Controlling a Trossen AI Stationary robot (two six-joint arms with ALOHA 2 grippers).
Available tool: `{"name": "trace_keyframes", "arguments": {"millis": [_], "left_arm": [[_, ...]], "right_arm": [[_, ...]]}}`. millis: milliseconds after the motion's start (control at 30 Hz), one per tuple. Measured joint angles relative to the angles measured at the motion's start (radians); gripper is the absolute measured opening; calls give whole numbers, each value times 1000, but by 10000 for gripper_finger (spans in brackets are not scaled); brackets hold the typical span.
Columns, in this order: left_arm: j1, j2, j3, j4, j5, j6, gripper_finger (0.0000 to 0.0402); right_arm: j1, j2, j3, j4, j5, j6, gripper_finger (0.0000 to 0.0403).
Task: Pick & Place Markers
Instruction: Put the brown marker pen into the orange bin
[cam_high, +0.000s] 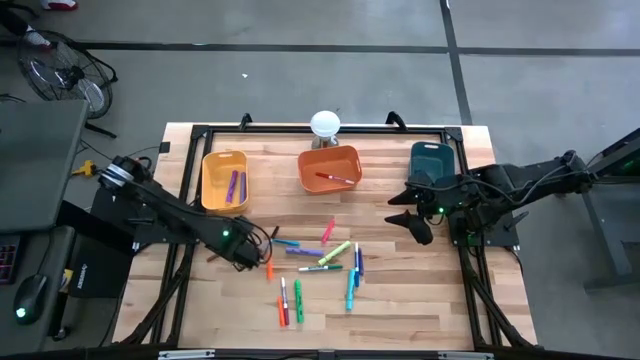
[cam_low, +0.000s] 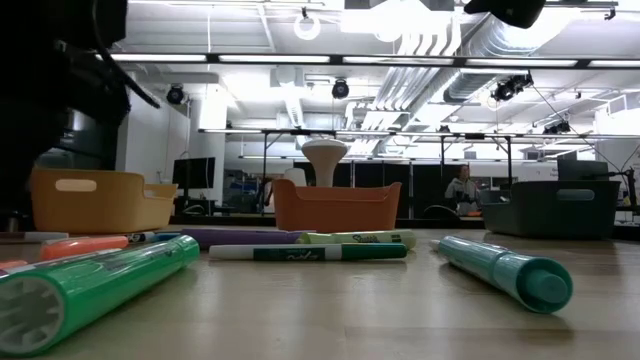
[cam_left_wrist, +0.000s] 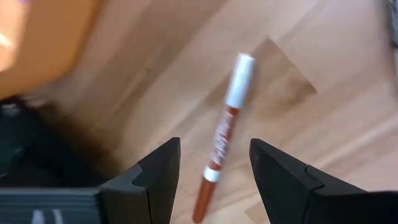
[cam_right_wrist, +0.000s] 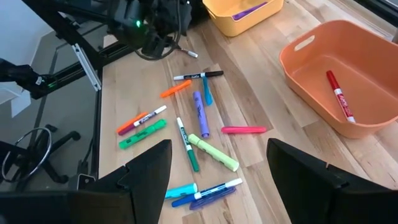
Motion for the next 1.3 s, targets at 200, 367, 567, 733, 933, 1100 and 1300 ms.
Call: {"name": "trace_keyframes", "arguments": {"millis": [200, 367, 567, 733, 933, 1100, 1300], "left_arm": [[0, -61, -124, 133, 59, 43, 190], [0, -77, -213, 210, 124, 79, 190], [3, -83, -275, 292, 182, 129, 190], [0, -74, -215, 213, 91, 138, 190], [0, -71, -164, 202, 0, 188, 190], [0, -51, -164, 251, 0, 217, 190], [0, 5, -158, 246, 22, 252, 190]], "right_arm": [[0, 0, 0, 0, -5, 11, 252], [0, 0, 0, 0, -5, 15, 252], [0, 0, 0, 0, -10, 30, 252], [0, 0, 0, 0, -11, 37, 252], [0, 0, 0, 1, -12, 38, 252], [0, 0, 0, 1, -12, 41, 252], [0, 0, 0, 1, -12, 60, 252]]}}
